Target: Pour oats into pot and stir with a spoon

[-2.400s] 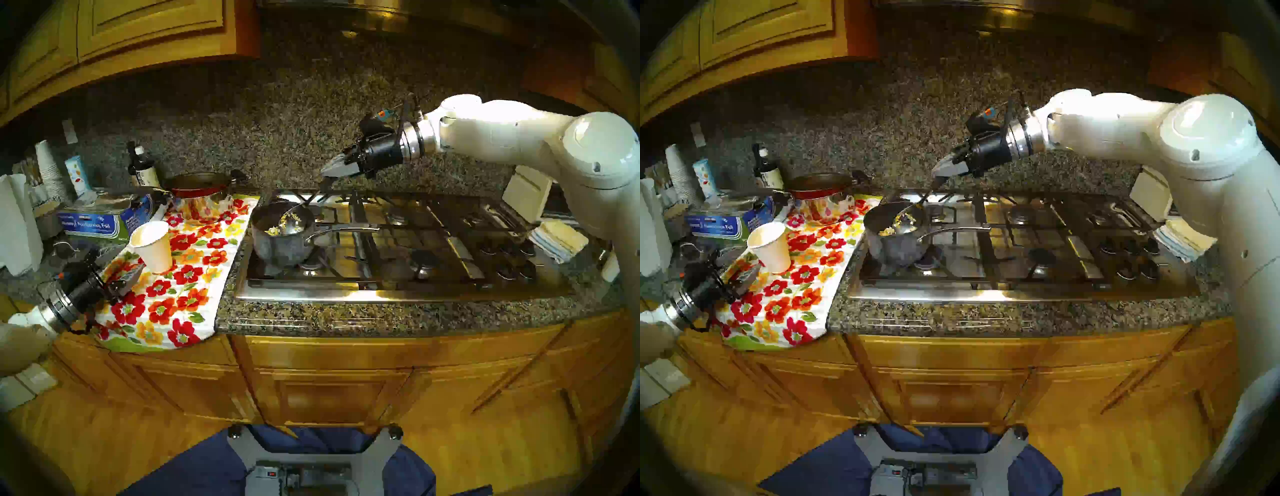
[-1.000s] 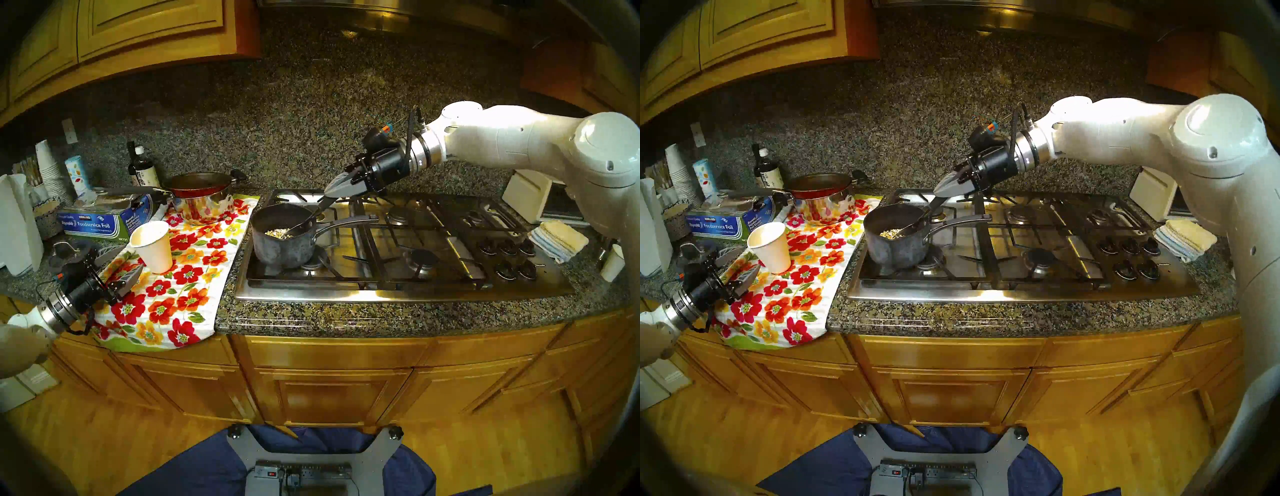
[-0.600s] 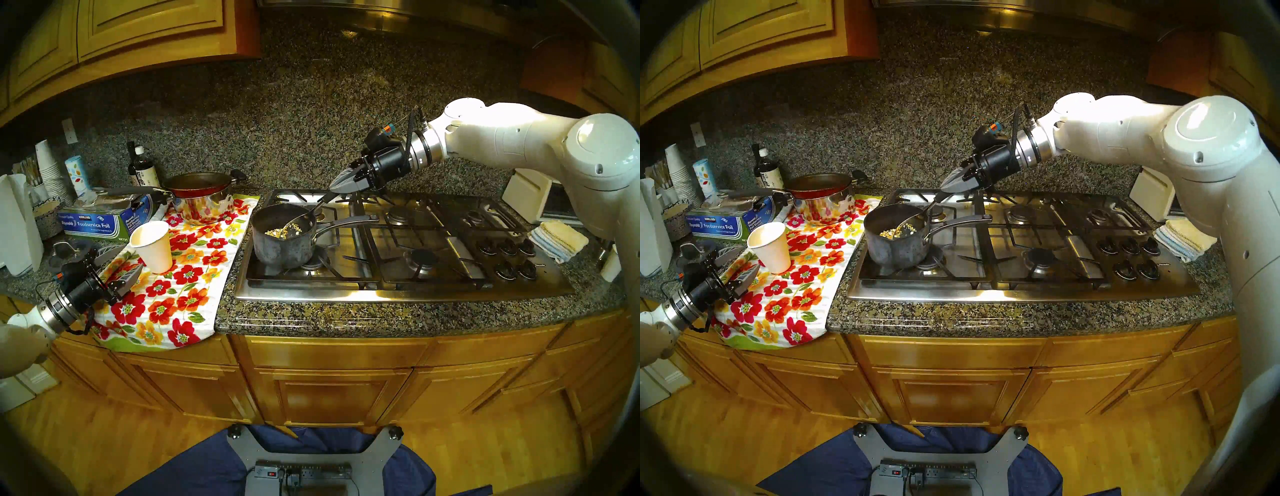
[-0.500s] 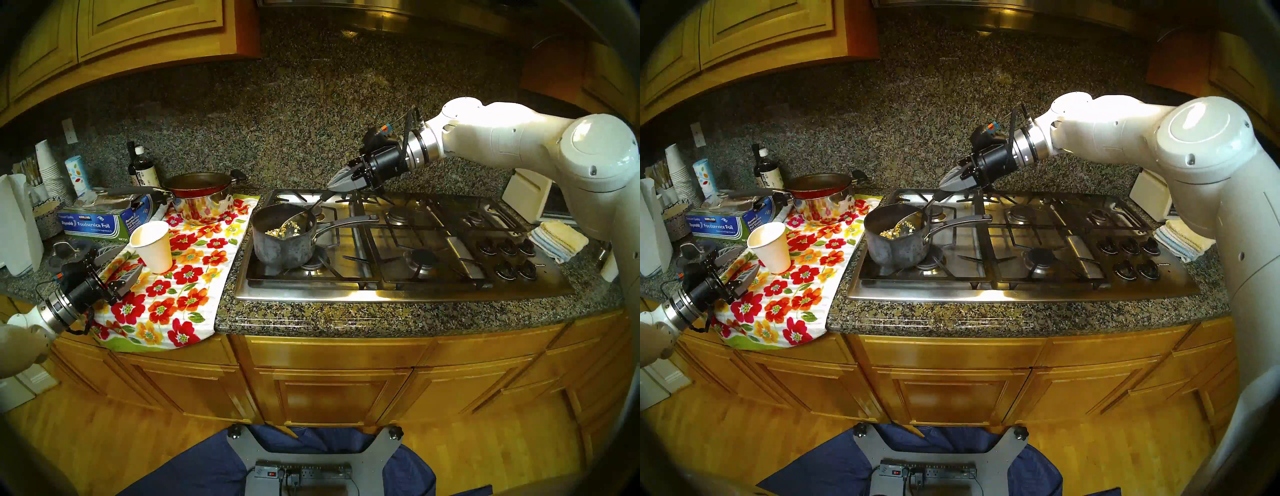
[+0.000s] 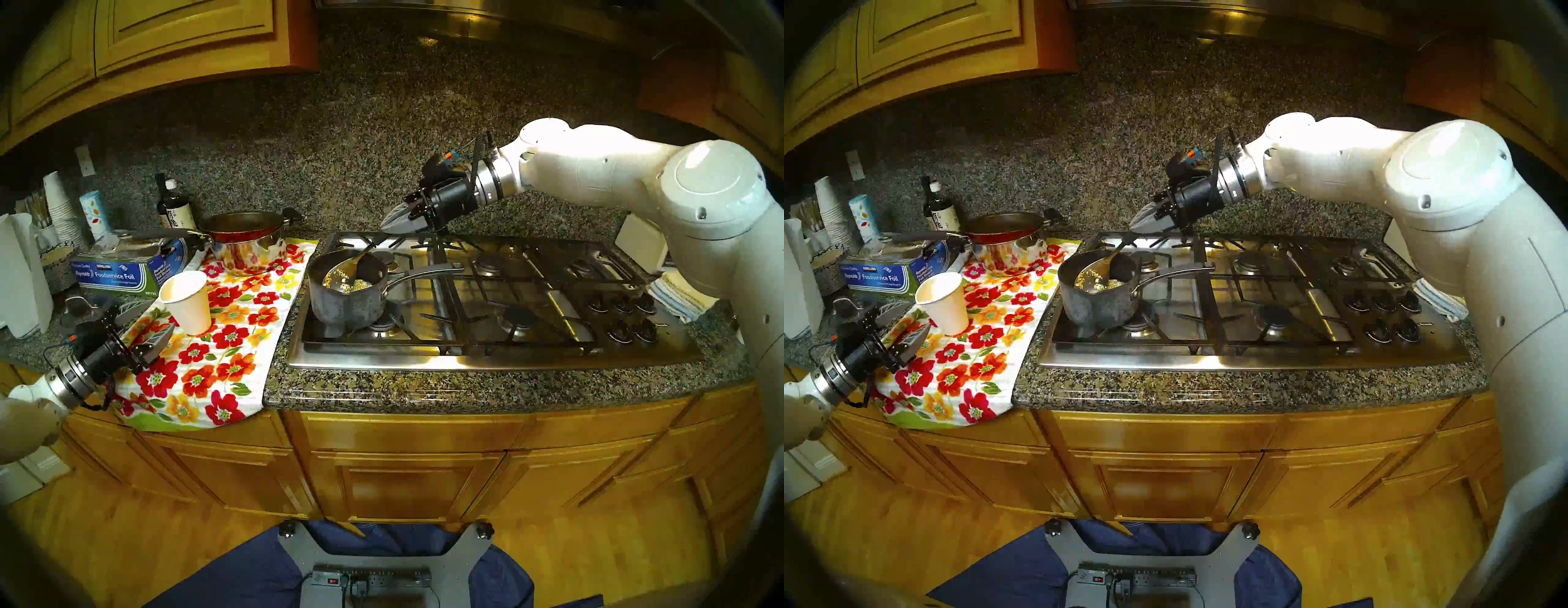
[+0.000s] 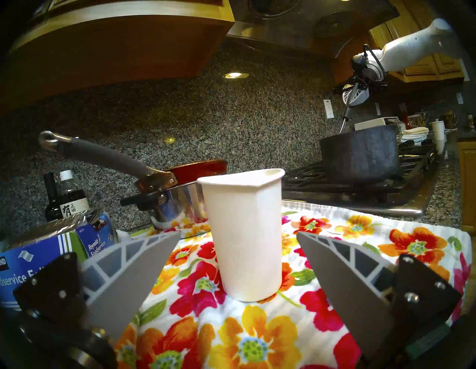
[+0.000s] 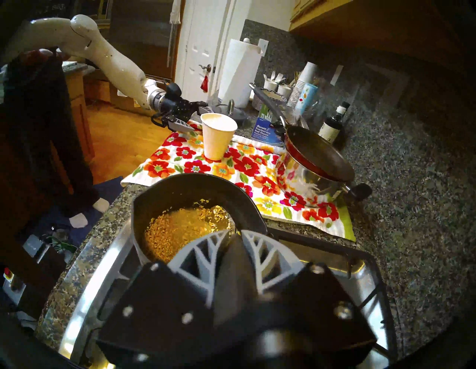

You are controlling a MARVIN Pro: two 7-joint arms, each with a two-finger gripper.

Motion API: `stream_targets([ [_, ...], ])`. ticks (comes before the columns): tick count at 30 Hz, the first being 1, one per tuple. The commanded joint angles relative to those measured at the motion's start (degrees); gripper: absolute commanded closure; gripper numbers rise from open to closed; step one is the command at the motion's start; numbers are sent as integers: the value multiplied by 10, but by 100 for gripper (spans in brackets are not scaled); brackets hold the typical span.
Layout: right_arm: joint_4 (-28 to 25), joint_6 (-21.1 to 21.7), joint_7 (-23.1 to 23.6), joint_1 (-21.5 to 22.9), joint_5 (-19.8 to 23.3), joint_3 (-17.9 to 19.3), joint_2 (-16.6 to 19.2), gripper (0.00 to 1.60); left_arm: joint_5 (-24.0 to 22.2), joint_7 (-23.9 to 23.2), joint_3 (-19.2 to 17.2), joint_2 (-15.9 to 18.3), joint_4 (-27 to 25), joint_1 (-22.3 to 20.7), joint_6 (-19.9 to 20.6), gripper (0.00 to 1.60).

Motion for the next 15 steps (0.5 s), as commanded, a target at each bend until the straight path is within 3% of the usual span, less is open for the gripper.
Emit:
stream_targets([
  [1,-18,3,36,47,8,16,15,160,2,-53,-20,8,-1,0,-1,0],
  [8,-46,3,38,66,-7,2,52,160,-1,-59,-22,8,0,2,-1,0],
  [15,-43,0,38,66,-18,-11,66,160,-1,-61,-26,8,-1,5,-1,0],
])
